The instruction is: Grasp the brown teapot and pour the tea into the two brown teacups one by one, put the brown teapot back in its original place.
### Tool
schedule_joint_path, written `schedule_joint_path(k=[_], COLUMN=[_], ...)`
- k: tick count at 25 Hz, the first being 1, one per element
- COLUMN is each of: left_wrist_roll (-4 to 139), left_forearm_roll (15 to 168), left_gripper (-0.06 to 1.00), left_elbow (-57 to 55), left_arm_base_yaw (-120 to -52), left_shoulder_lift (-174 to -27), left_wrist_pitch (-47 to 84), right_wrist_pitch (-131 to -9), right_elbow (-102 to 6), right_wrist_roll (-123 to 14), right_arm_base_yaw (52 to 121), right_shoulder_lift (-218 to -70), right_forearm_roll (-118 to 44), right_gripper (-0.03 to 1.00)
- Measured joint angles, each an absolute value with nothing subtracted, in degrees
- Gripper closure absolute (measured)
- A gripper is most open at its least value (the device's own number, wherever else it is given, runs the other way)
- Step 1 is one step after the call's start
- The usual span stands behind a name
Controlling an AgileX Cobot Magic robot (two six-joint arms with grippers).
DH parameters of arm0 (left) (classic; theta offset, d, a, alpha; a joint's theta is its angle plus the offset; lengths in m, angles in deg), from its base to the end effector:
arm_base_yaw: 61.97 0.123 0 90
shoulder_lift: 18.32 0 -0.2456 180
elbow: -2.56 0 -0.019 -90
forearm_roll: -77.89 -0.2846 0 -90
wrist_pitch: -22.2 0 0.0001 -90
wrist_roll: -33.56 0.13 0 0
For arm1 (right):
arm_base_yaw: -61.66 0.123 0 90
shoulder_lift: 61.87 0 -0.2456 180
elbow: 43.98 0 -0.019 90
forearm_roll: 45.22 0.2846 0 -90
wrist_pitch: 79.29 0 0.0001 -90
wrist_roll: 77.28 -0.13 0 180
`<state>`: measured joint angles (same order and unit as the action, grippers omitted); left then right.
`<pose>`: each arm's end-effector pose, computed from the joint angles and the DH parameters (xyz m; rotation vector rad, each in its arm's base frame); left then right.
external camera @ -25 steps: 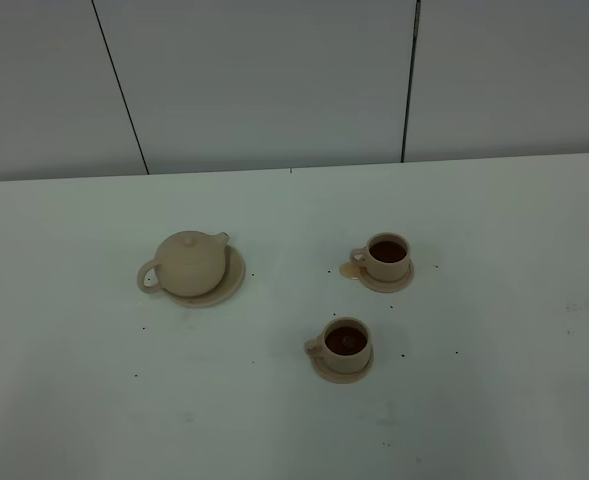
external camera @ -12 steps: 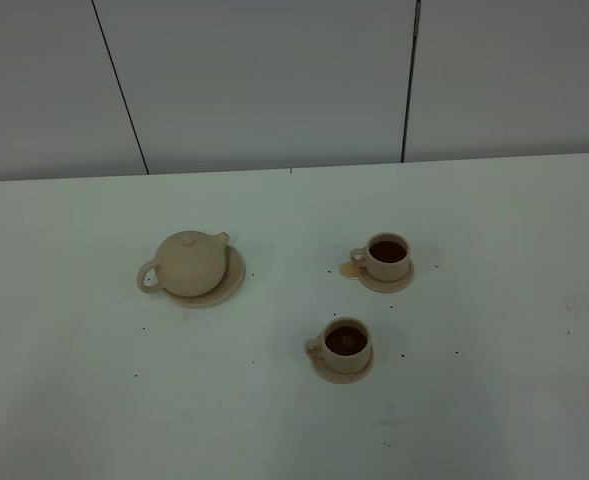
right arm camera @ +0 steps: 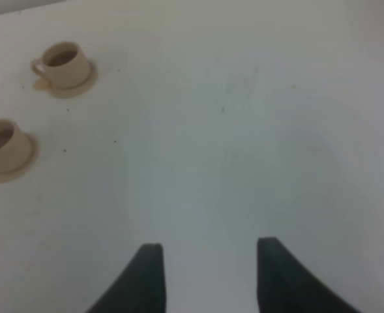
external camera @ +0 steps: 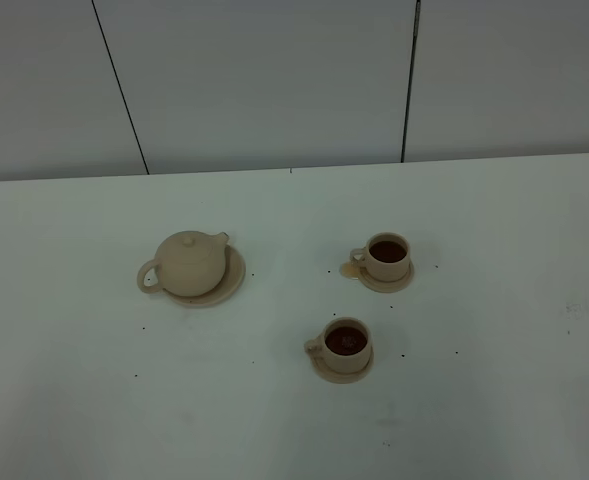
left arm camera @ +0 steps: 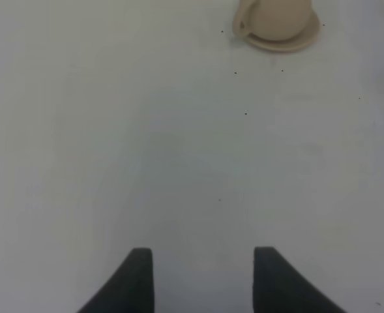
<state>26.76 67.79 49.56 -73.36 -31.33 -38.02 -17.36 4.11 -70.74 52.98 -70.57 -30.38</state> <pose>0.1109 -0.0021 0.2730 0.0831 2.0834 0.0204 0.1001 0.0144 0.2726 0.0243 2.0472 0.1463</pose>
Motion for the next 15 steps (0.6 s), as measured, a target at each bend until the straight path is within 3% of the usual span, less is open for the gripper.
schedule_joint_path(k=[15], left_wrist_roll=[26.8], left_forearm_roll=[67.8], left_gripper=[0.52], left_elbow=[49.6], left_arm_base_yaw=[-73.4], left_shoulder_lift=[-31.3], left_wrist_pitch=[-38.0], right_wrist_pitch=[-17.4], right_elbow=[4.1], right_wrist_roll=[-70.7], right_arm_base_yaw=[53.0], right_shoulder_lift=[-70.6], right_forearm_roll=[-30.4], right_gripper=[0.64])
